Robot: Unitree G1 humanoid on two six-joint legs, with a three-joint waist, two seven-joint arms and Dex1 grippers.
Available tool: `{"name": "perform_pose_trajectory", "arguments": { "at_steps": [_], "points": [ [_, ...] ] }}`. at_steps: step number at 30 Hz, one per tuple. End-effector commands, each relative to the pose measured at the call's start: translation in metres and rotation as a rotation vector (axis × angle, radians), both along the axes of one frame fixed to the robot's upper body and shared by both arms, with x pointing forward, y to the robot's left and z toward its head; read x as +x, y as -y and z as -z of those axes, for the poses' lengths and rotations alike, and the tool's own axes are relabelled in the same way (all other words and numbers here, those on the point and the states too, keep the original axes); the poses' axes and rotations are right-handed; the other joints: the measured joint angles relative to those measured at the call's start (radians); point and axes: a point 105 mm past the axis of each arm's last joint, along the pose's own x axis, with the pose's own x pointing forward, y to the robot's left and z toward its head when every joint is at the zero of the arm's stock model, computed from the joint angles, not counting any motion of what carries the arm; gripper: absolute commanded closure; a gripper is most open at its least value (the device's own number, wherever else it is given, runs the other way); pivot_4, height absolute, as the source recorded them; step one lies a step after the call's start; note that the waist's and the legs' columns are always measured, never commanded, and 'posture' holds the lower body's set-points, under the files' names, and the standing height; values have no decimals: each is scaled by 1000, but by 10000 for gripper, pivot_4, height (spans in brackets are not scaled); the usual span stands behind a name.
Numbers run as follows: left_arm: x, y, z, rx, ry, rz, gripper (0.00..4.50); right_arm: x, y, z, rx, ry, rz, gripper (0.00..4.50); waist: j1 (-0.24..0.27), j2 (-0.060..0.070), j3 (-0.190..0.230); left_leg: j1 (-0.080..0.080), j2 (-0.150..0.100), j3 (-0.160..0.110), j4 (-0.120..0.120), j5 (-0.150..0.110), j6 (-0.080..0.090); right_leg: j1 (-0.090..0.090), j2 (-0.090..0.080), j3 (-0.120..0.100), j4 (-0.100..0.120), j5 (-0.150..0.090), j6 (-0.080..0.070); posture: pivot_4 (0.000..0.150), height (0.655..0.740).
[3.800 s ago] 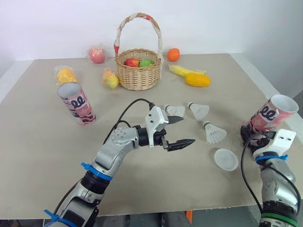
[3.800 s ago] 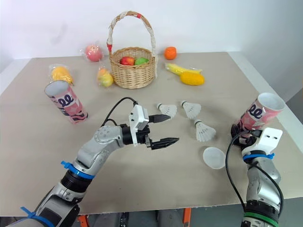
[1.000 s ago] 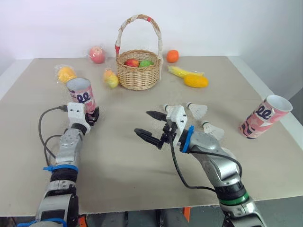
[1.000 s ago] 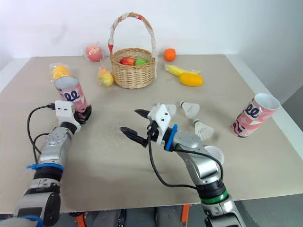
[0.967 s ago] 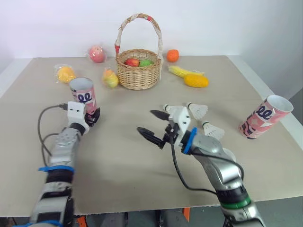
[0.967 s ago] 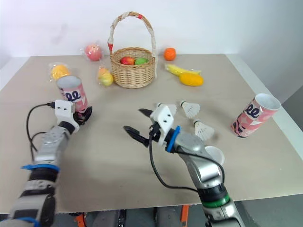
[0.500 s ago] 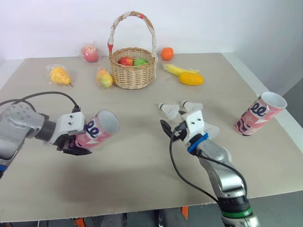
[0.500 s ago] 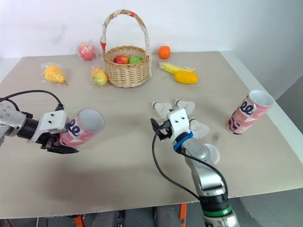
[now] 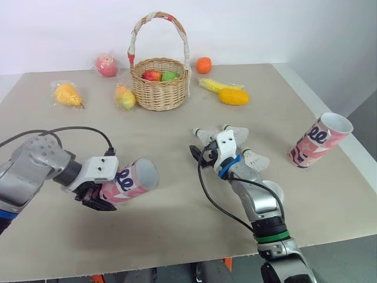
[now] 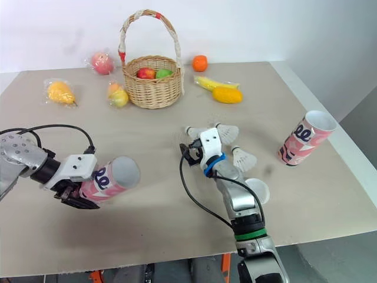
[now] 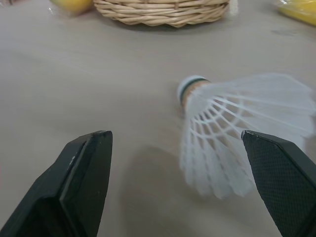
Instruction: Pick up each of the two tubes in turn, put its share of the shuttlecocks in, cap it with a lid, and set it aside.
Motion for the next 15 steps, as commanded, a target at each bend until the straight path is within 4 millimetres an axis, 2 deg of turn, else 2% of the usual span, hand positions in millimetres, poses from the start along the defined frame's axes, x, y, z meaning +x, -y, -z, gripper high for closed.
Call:
{"name": "perform_pose_trajectory", "arguments": {
  "at_steps": [1, 4, 6, 9, 11, 15],
  "points": [
    [2, -2, -7, 28, 48, -3, 12665, 9, -5, -17, 55, 43, -3, 8023, 0, 0, 0, 0, 0, 0, 0, 0, 0, 0, 0, 0, 0, 0, 0, 1500, 7400],
    [4, -4, -5, 40, 58, -12, 12665, 11, -7, -13, 74, 24, -12, 23298, 0, 0, 0, 0, 0, 0, 1, 0, 0, 0, 0, 0, 0, 1, 0, 1500, 7400],
    [4, -5, -4, 40, 60, -19, 12665, 11, -8, -12, 81, 20, -15, 29631, 0, 0, 0, 0, 0, 0, 1, 0, 0, 0, 0, 0, 0, 1, 0, 1500, 7400],
    [6, -6, -3, 46, 73, -31, 12665, 9, -8, -14, 88, 33, -28, 44696, 0, 0, 0, 0, 0, 1, 1, 0, 0, 0, 0, 1, 0, 3, -4, 1500, 7400],
    [9, -6, -4, 42, 96, -46, 12665, -6, -13, -30, 95, 103, -137, 44696, 0, 0, 0, 0, 0, 1, 1, 0, 0, 0, 0, 1, 0, 3, -4, 1500, 7400],
    [20, -8, -10, 38, 139, -86, 12665, -79, -30, -81, 124, 226, -589, 44696, 5, 1, 1, -1, 0, -1, 1, 0, 0, 0, -1, -1, 0, 3, -4, 1500, 7400]
  ]
}}
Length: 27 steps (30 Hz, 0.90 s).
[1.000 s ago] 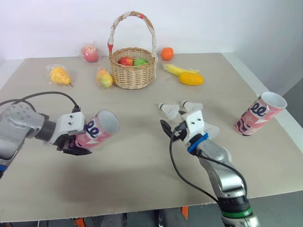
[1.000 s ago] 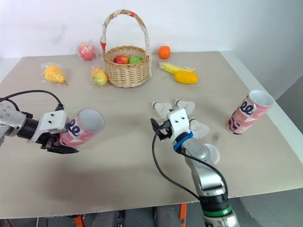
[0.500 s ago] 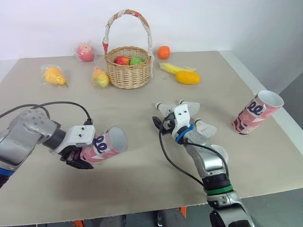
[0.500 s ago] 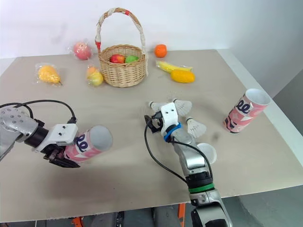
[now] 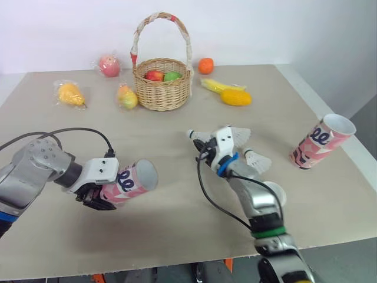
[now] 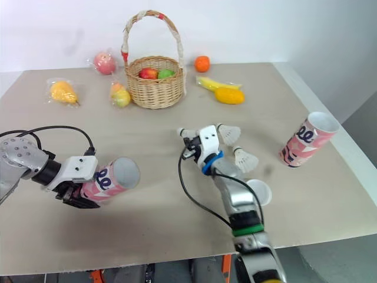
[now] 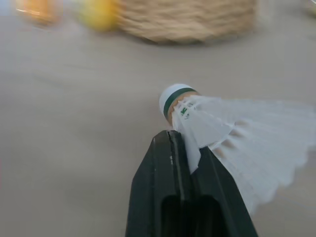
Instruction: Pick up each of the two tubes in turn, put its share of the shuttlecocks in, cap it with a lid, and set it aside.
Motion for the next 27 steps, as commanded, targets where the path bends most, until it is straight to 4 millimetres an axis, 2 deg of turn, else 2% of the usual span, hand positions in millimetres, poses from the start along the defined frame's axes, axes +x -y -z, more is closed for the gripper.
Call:
{"name": "perform_pose_trajectory", "arguments": {
  "at_steps": [1, 2, 5, 7, 10, 12, 18, 19, 21, 25, 27],
  "points": [
    [11, -5, -11, 18, 76, -41, 12665, -60, -21, -62, 37, 170, -376, 44696, -1, 1, 0, 0, 0, 0, 0, 0, 0, 0, 0, 0, 0, 0, 0, 1500, 7400],
    [13, -5, -12, 18, 83, -43, 12665, -71, -21, -65, 5, 169, -437, 44696, -2, 0, 0, 0, 0, 0, 1, 0, 0, 0, 0, 0, 0, 0, 1, 1500, 7400],
    [15, 1, -12, 1, 81, -37, 12665, -84, -22, -74, -70, 175, -517, 44696, -4, 0, 0, 2, 1, 0, 3, 0, 0, 2, 2, 0, 0, -1, 4, 1500, 7400],
    [16, 5, -11, -8, 81, -30, 12665, -91, -35, -70, -154, 187, -590, 44696, -4, 0, 0, 5, 1, 1, 3, 0, 0, 3, 3, 0, 3, -1, 4, 1500, 7400],
    [17, 10, -9, -18, 77, -20, 12665, -87, -57, -52, -265, 212, -634, 44696, -4, 0, 0, 8, 1, 2, 4, 1, 0, 3, 4, 2, 8, -2, 2, 1500, 7400],
    [18, 11, -9, -26, 74, -17, 12665, -85, -64, -45, -286, 212, -650, 44696, -4, -1, 0, 8, 1, 2, 6, 1, 0, 2, 5, 2, 13, -3, 0, 1500, 7400],
    [18, 12, -6, -26, 70, -20, 12665, -87, -72, -48, -257, 217, -688, 44696, -3, -1, 0, 7, 2, 2, 9, 1, 0, 1, 4, 2, 14, -3, 0, 1500, 7400],
    [17, 13, -6, -28, 68, -20, 12665, -88, -72, -49, -245, 211, -684, 39761, -3, -1, 0, 7, 2, 2, 9, 1, 0, 1, 4, 2, 14, -3, 0, 1500, 7400],
    [16, 13, -5, -32, 65, -20, 12665, -90, -68, -50, -208, 187, -677, 34784, -3, -1, 0, 7, 2, 2, 9, 1, 0, 2, 4, 2, 14, -3, 1, 1500, 7400],
    [13, 14, -3, -42, 49, -21, 12665, -95, -52, -64, -75, 142, -617, 18861, -1, -1, 0, 7, 1, 1, 9, 1, 0, 2, 3, 2, 14, -4, 1, 1500, 7400],
    [13, 14, 0, -42, 42, -22, 12665, -97, -42, -69, -39, 141, -564, 12321, -1, -1, 0, 7, 1, 2, 9, 1, 0, 2, 3, 2, 14, -4, 1, 1500, 7400]
  ]
}}
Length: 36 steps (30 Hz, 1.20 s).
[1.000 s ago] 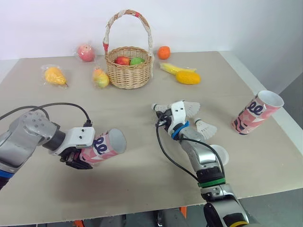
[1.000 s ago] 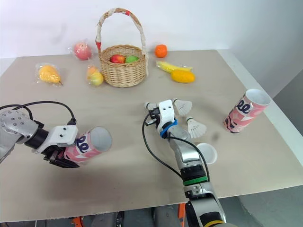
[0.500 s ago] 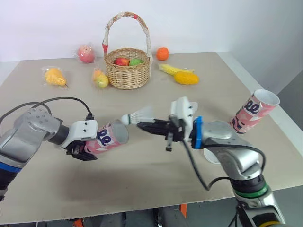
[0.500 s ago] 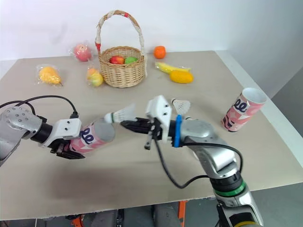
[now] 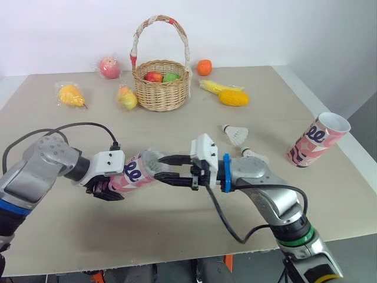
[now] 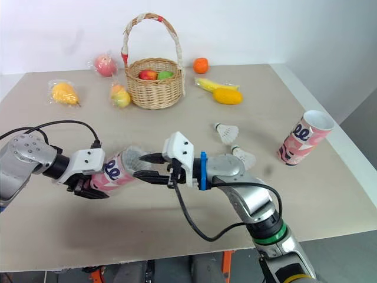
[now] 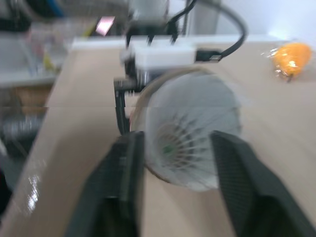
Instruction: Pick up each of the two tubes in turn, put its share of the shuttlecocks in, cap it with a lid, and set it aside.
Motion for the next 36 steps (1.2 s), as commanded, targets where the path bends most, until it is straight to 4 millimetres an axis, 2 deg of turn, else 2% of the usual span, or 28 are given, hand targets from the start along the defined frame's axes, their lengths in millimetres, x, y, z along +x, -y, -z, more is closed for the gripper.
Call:
{"name": "perform_pose_trajectory", "arguments": {
  "at_steps": [1, 2, 3, 8, 12, 16, 19, 25, 29, 33, 35, 36],
  "points": [
    [-2, 3, -1, -9, 8, 13, 12665, -8, 17, -25, 107, 36, 84, 8080, 0, 0, 0, 0, 0, 0, 0, 0, 0, 0, 0, 0, 0, 0, 0, 1500, 7400],
    [-3, 3, 0, -9, 4, 13, 12665, -7, 26, -26, 126, 53, 154, 957, 0, 0, 0, 0, 0, 0, 0, 0, 0, 0, 0, 0, 0, 0, 0, 1500, 7400],
    [-3, 2, 0, -9, 2, 13, 12665, -6, 31, -27, 137, 65, 202, 325, 0, 0, 0, 1, 0, 0, 0, 0, 0, 1, 0, 0, 0, 0, 0, 1500, 7400],
    [-5, -1, 3, 4, -11, 10, 12665, -12, 87, 9, 138, 96, 631, 325, 10, -2, -3, 1, -1, -1, -1, -1, -1, 1, 0, -1, 0, -3, 1, 1500, 7400],
    [-6, 0, 6, 2, -21, 17, 12665, -22, 110, 32, 107, 82, 812, 325, -1, 0, -3, 3, 0, 4, -1, -1, -2, 1, 0, 3, 1, -2, 1, 1500, 7400],
    [-7, 4, 7, -5, -24, 25, 12665, -21, 132, 47, 68, 76, 977, 325, -2, -1, -3, 5, 0, 5, 1, -1, -2, 2, 0, 4, 1, -3, -2, 1500, 7400],
    [-8, 5, 9, -9, -28, 31, 12665, -6, 152, 70, -6, 2, 1101, 325, -2, -1, -3, 5, 0, 6, 4, -1, -2, 3, 0, 6, 1, -1, -1, 1500, 7400],
    [-8, 8, 9, -19, -18, 36, 12665, 28, 158, 78, 22, -128, 1185, 325, -2, 0, -3, 5, -1, 7, 5, 0, -1, 3, -2, 8, 1, 0, 0, 1500, 7400],
    [-10, 10, 7, -30, -12, 24, 12665, 42, 152, 71, 60, -161, 1163, 325, 1, 0, -3, 4, -2, 6, 4, -1, -1, 3, -1, 8, 0, -2, 0, 1500, 7400],
    [-12, 9, 8, -28, -7, 12, 12665, 58, 159, 71, 112, -254, 1222, 325, 0, 0, -3, 3, -2, 6, 3, -1, -1, 3, -1, 8, 0, -2, 2, 1500, 7400],
    [-12, 10, 7, -34, -2, 5, 12665, 64, 161, 71, 128, -287, 1238, 11282, 0, 0, -3, 3, -2, 6, 3, -1, -1, 3, -1, 8, 0, -2, 2, 1500, 7400],
    [-12, 10, 6, -37, 0, 3, 12665, 65, 160, 70, 128, -287, 1235, 13263, 1, 0, -3, 3, -2, 6, 3, -1, -1, 3, -2, 8, 0, -2, 2, 1500, 7400]
  ]
}}
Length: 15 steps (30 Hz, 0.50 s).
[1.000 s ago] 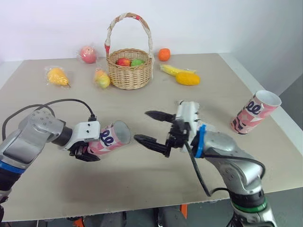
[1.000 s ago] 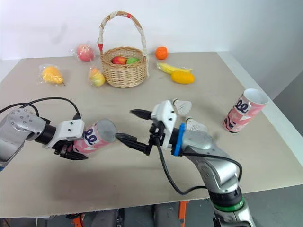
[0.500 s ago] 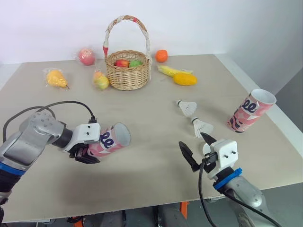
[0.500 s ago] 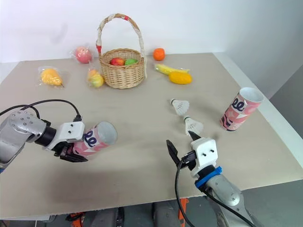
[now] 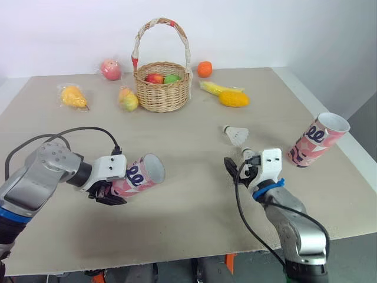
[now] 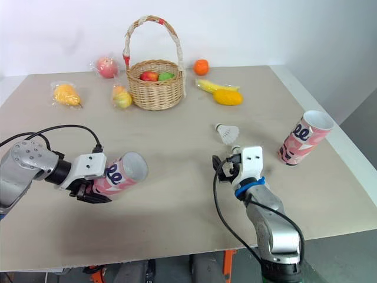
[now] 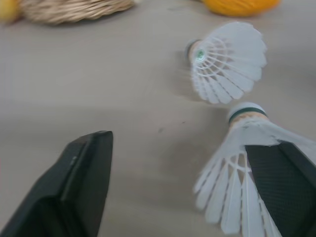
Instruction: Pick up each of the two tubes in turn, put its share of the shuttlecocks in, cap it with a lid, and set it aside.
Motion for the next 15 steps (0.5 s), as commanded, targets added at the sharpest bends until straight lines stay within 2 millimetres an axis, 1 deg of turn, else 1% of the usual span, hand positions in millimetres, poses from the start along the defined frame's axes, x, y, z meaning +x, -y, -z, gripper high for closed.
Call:
{"name": "perform_pose_trajectory", "arguments": {
  "at_steps": [1, 2, 4, 5, 6, 8, 11, 14, 15],
  "points": [
    [-4, 4, 0, -14, -7, 6, 12665, 6, 7, -6, 30, -3, 37, 16279, 1, 0, 0, 0, 0, 0, 0, 0, 0, 0, 0, 0, 0, 0, 0, 1500, 7400],
    [-4, 4, 0, -16, -6, 5, 12665, 7, 9, -5, 36, -11, 46, 19598, -1, 0, 0, 0, 0, 0, 0, 0, 0, 0, 0, 0, 0, 0, 0, 1500, 7400],
    [-5, 5, 0, -18, -6, 4, 12665, 7, 11, -5, 47, -18, 52, 28340, -1, 0, 0, 0, 0, 0, 0, 0, 0, 0, 0, 0, 0, 0, 0, 1500, 7400],
    [-5, 5, 0, -19, -6, 4, 12665, 7, 13, -4, 47, -20, 56, 33514, -1, 0, 0, 0, 0, 0, 0, 0, 0, 0, 0, 0, 0, 0, 0, 1500, 7400],
    [-5, 6, 0, -21, -6, 4, 12665, 6, 15, -5, 48, -21, 56, 36487, -1, 0, 0, 0, 0, 0, 0, 0, 0, 0, 0, 0, 0, 0, 0, 1500, 7400],
    [-5, 6, 0, -22, -6, 4, 12665, 3, 18, -5, 31, -23, 49, 44869, -1, 0, 0, 0, 0, 0, 0, 0, 0, 0, 0, 0, 0, 0, 0, 1500, 7400],
    [-4, 6, 0, -21, -4, 4, 12665, -1, 22, -9, 34, -4, 35, 44869, 0, 0, 0, 0, 0, 0, 0, 0, 0, 0, -1, 0, 0, 0, 1, 1500, 7400],
    [-4, 5, 0, -21, -6, 6, 12665, -16, 28, -29, 22, 67, -30, 44869, 1, 1, 1, -1, -1, 0, 0, 0, 0, 0, -1, 0, 0, -1, 1, 1500, 7400],
    [-4, 5, 0, -21, -6, 7, 12665, -19, 27, -34, 27, 86, -64, 44869, 1, 1, 1, -1, 0, 0, 0, 0, 0, 0, -1, 0, 0, -1, 2, 1500, 7400]
  ]
}}
